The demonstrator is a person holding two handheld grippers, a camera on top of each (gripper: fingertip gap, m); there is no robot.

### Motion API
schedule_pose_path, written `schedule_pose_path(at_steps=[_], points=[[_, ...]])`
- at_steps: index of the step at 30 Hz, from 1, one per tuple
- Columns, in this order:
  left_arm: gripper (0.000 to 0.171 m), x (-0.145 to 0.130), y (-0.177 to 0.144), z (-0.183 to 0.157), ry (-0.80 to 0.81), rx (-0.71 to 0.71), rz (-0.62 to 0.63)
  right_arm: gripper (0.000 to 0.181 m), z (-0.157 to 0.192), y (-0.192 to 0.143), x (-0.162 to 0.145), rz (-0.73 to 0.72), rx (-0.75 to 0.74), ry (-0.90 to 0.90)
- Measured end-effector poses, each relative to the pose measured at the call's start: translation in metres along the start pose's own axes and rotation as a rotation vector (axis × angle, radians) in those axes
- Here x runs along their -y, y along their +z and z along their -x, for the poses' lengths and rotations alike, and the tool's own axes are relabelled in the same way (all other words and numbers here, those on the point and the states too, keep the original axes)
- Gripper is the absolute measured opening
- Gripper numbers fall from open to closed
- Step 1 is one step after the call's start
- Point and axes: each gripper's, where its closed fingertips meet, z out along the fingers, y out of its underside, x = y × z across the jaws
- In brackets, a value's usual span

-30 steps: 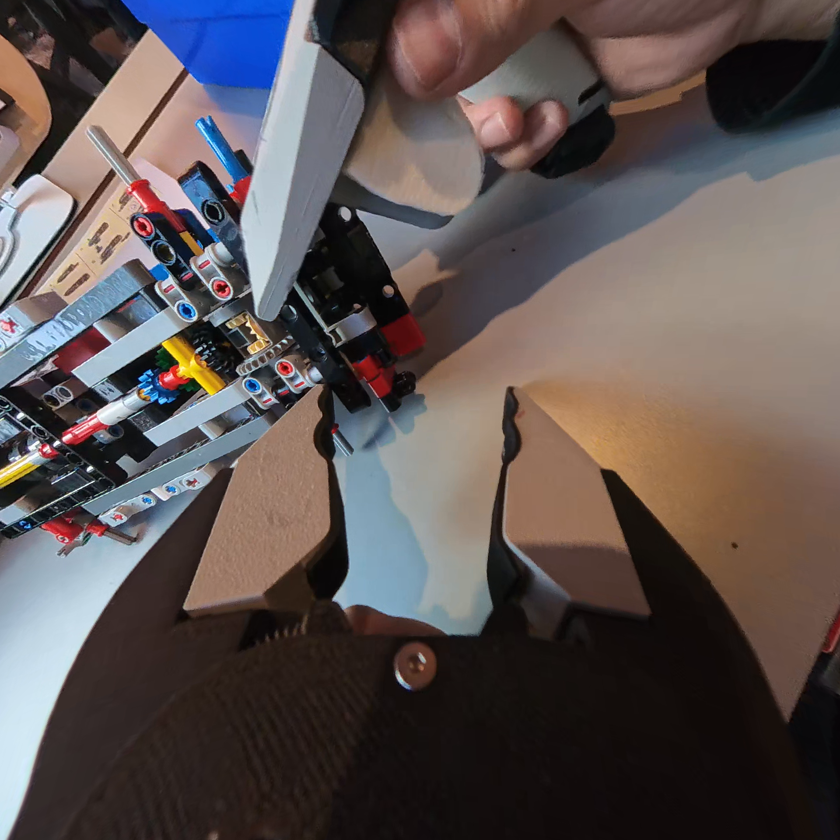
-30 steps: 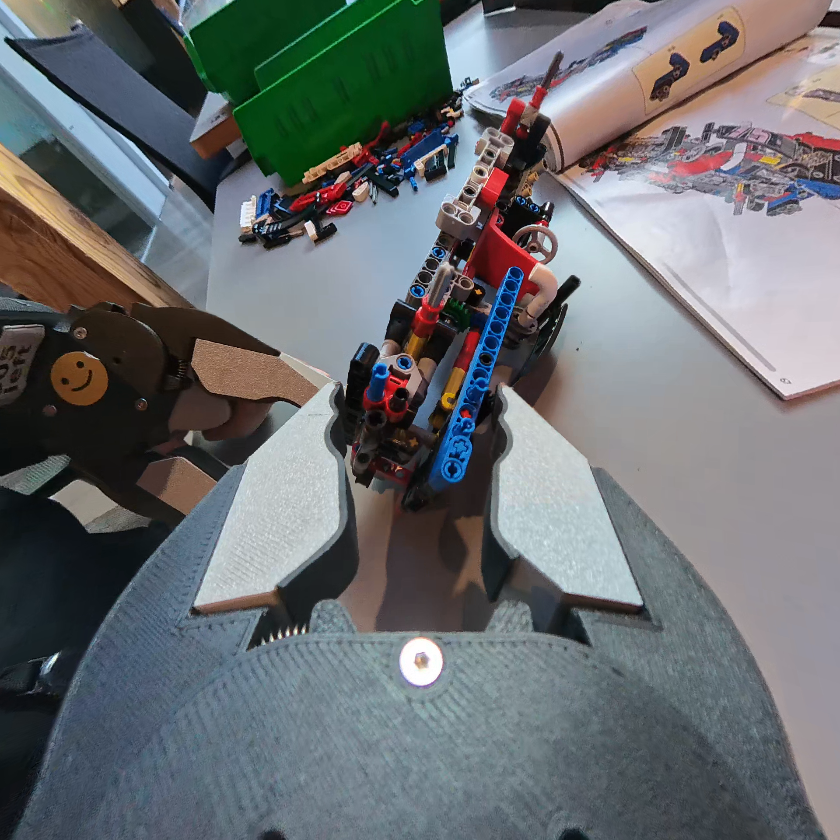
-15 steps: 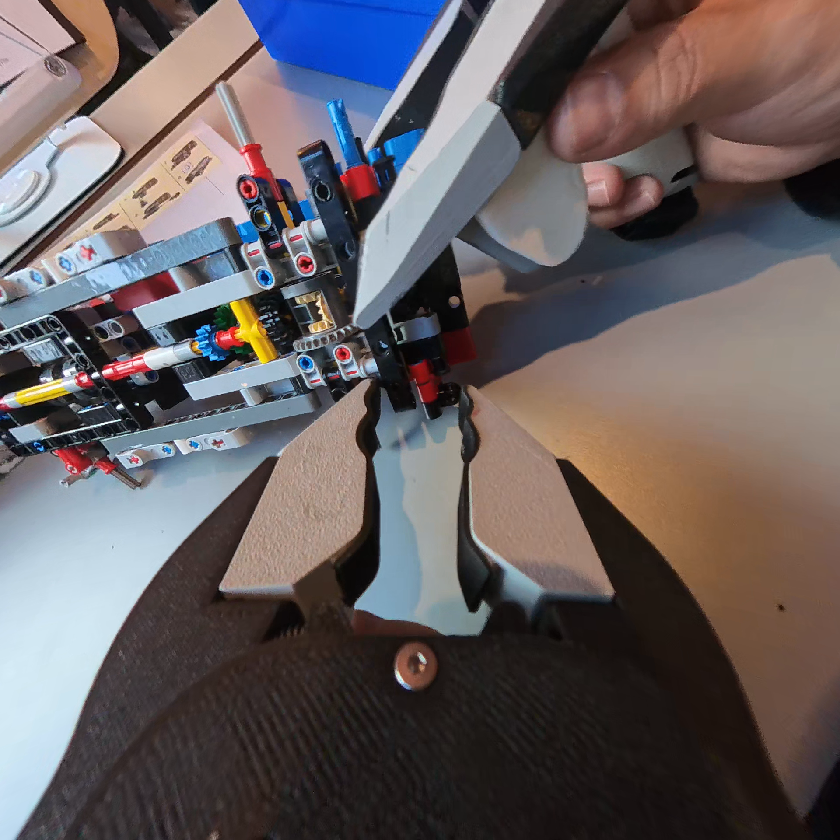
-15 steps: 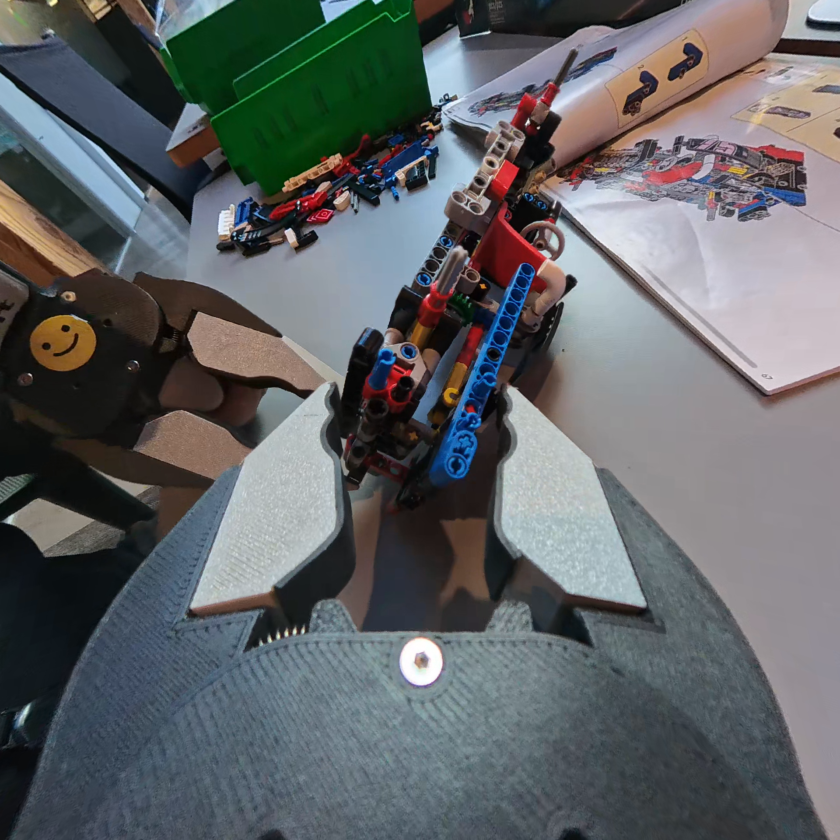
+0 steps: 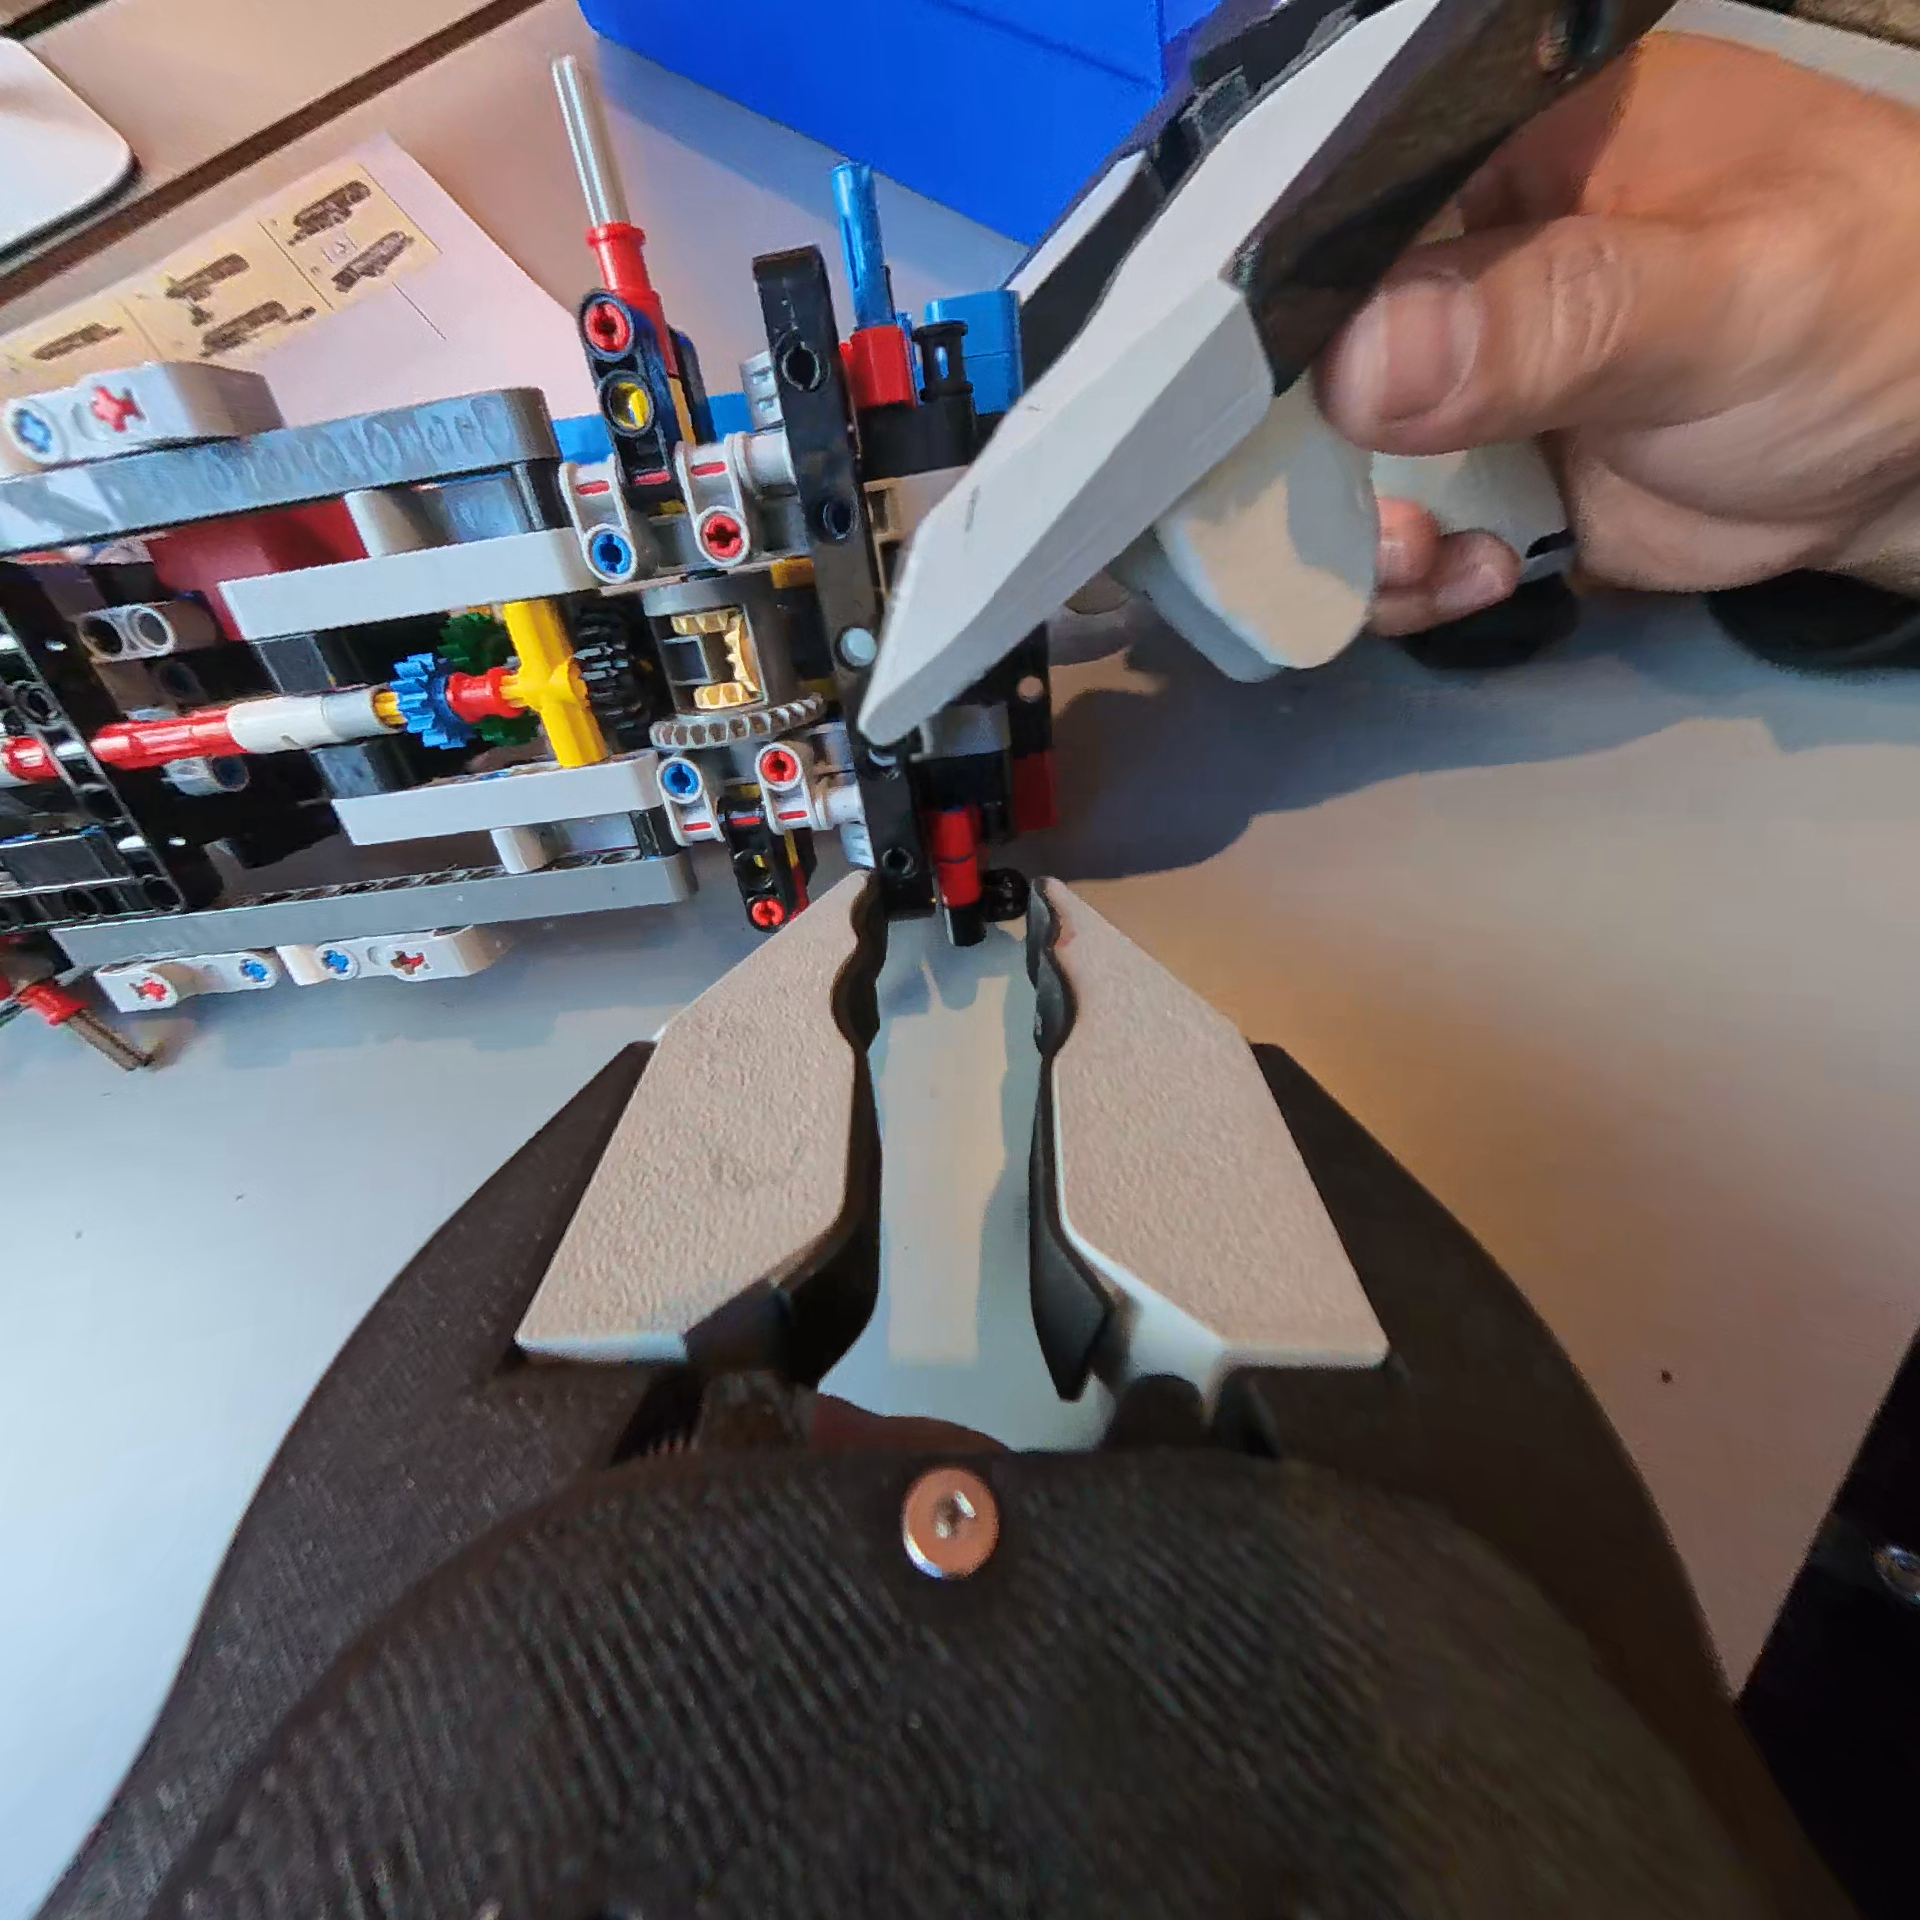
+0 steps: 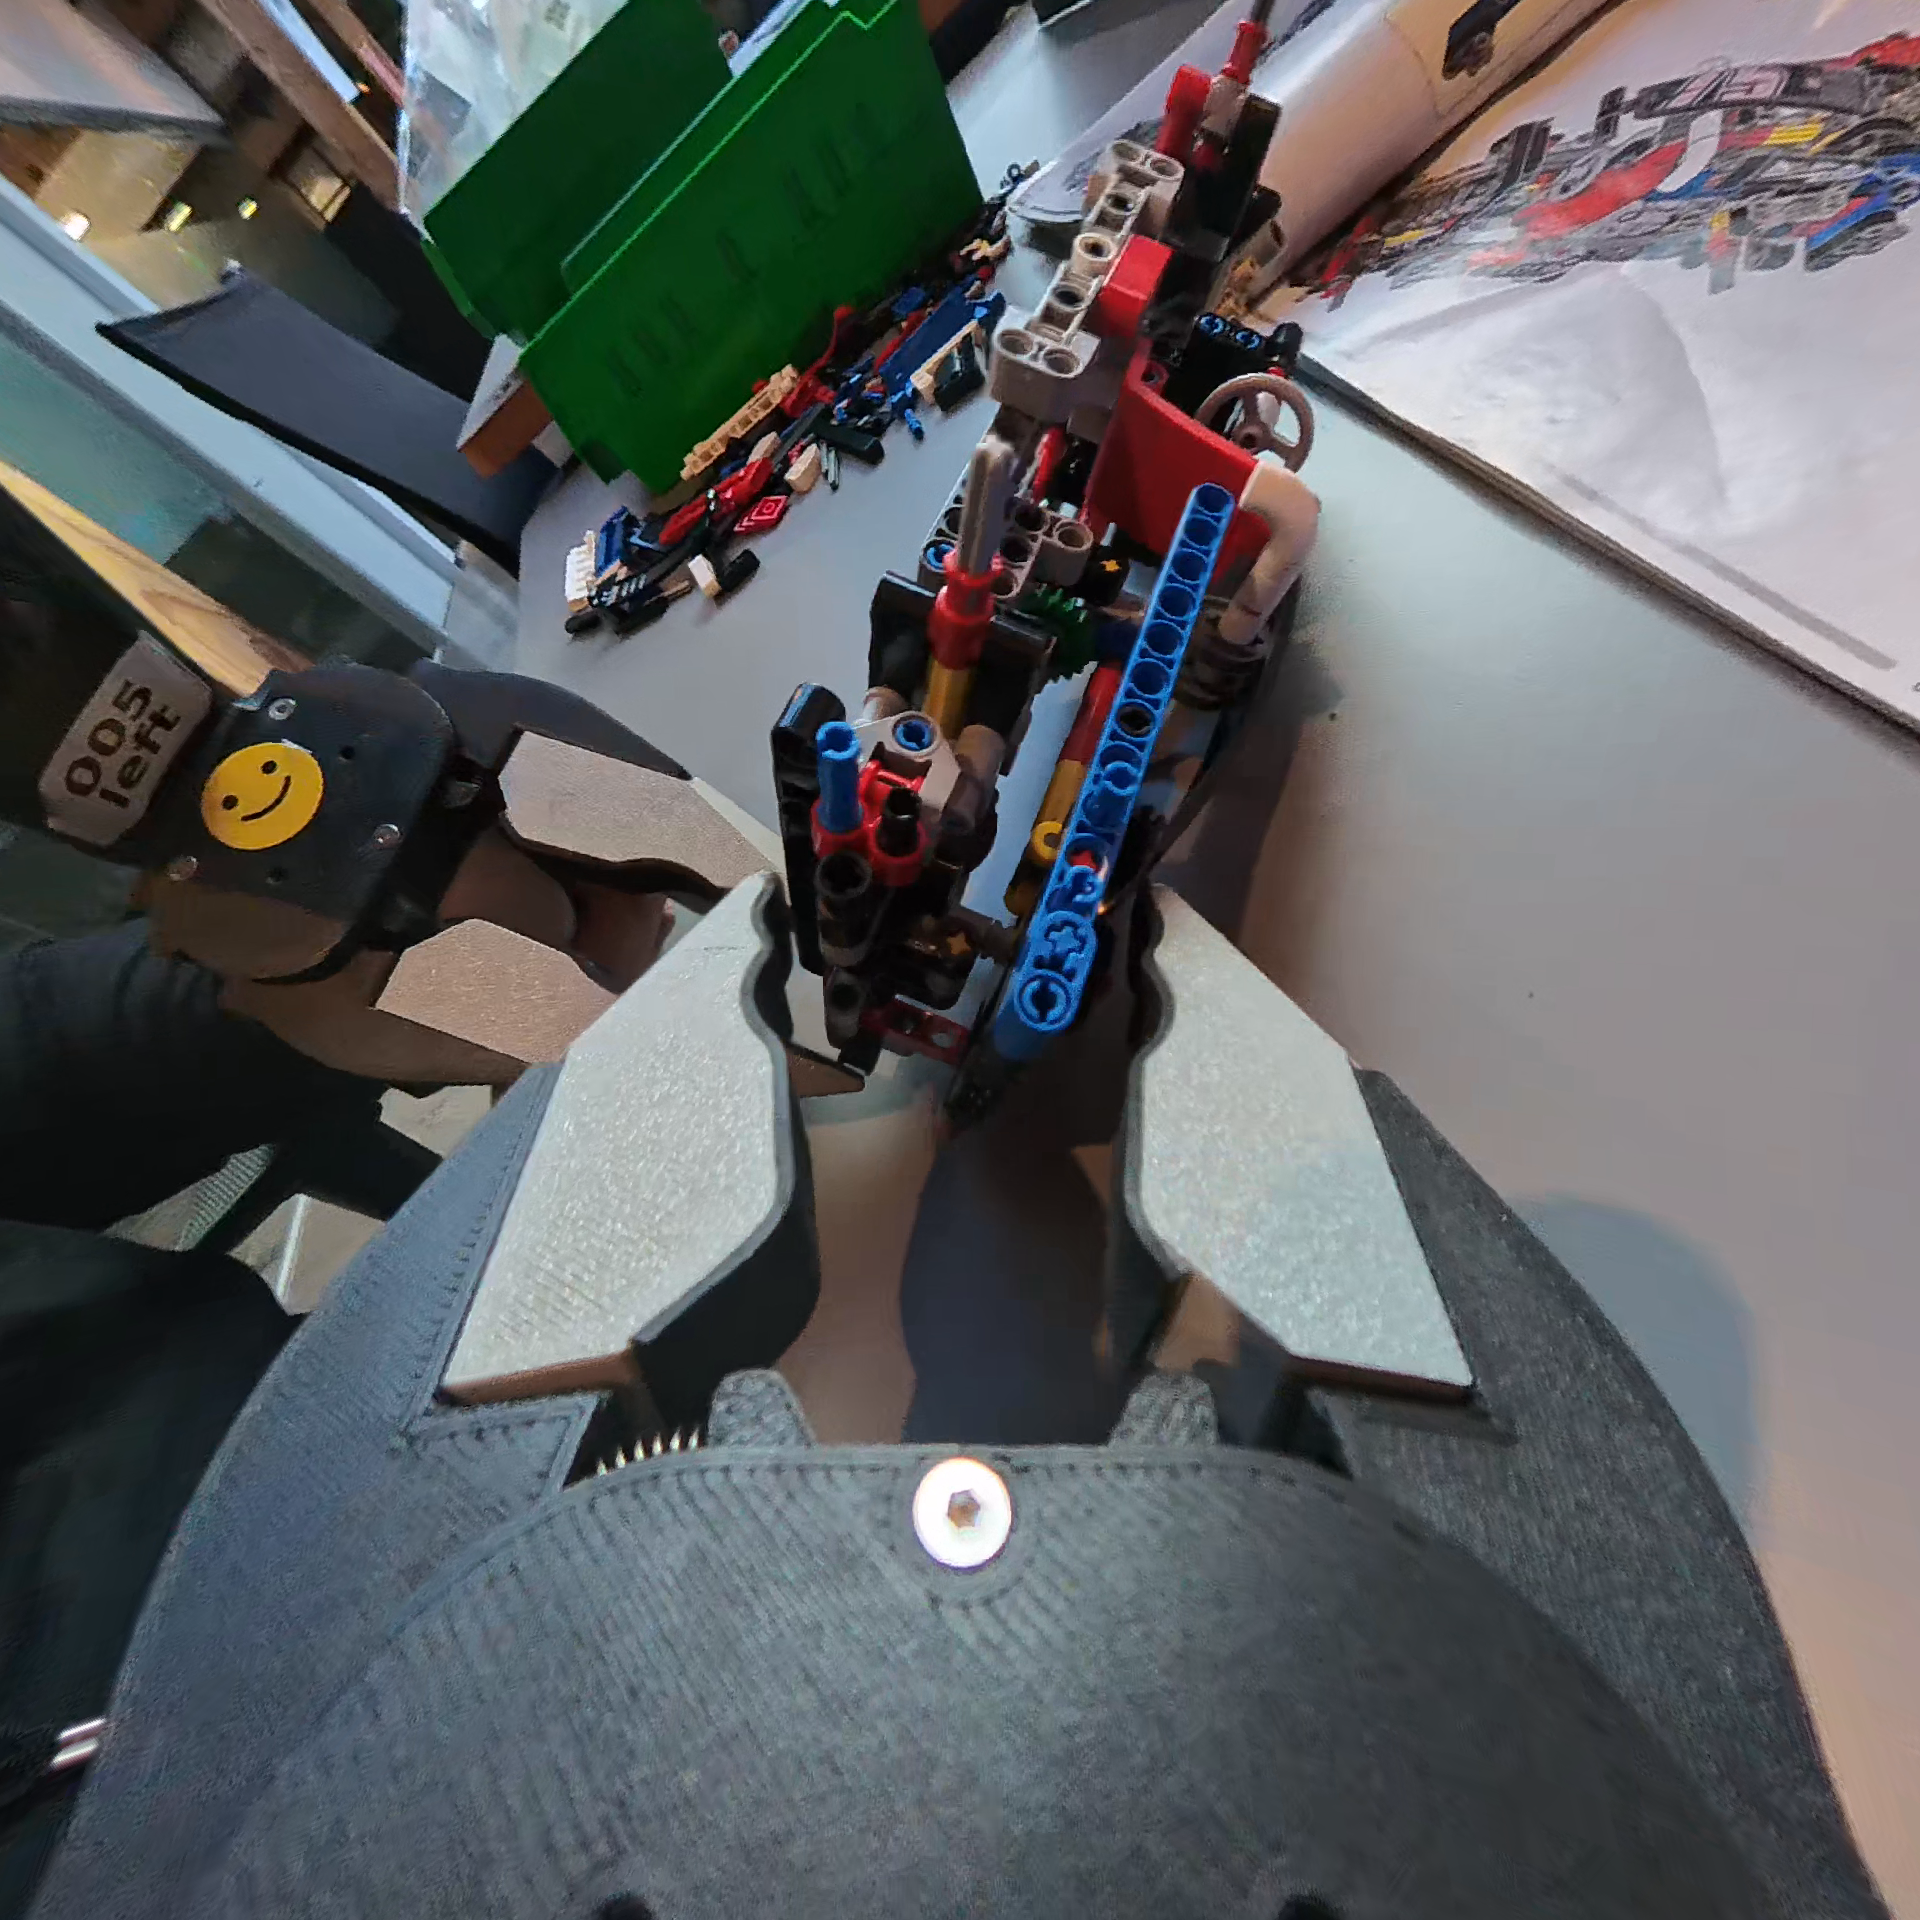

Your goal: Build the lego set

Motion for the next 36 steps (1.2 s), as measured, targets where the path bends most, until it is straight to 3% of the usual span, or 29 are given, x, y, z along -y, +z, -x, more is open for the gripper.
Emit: schedule_pose_path(at_steps=[7, 16, 20, 23, 25, 29, 32, 36], points=[[0.023, -0.003, 0.002, -0.005, 0.042, -0.004, 0.022, 0.06, 0.001, 0.0, 0.001, 0.004, -0.012, -0.047], [0.035, -0.012, 0.009, -0.01, 0.139, 0.025, 0.096, 0.06, 0.0, -0.002, 0.0, 0.005, 0.012, -0.005], [0.051, -0.014, 0.005, -0.022, 0.15, -0.07, 0.09, 0.059, 0.001, -0.004, -0.001, 0.013, 0.011, -0.031], [0.041, -0.02, -0.007, -0.029, 0.174, -0.17, 0.107, 0.059, 0.001, -0.005, -0.001, 0.019, -0.003, -0.073], [0.043, -0.01, -0.023, -0.022, 0.206, -0.174, 0.097, 0.059, 0.002, -0.005, -0.002, 0.02, -0.006, -0.083], [0.049, 0.045, -0.049, 0.014, 0.334, -0.084, -0.03, 0.059, 0.003, -0.006, -0.002, 0.028, -0.007, -0.108], [0.066, 0.069, -0.036, 0.029, 0.454, -0.119, -0.031, 0.059, 0.004, -0.007, -0.003, 0.033, -0.006, -0.145], [0.082, 0.069, -0.004, 0.031, 0.535, -0.261, 0.047, 0.06, 0.004, -0.008, -0.005, 0.047, -0.002, -0.179]])
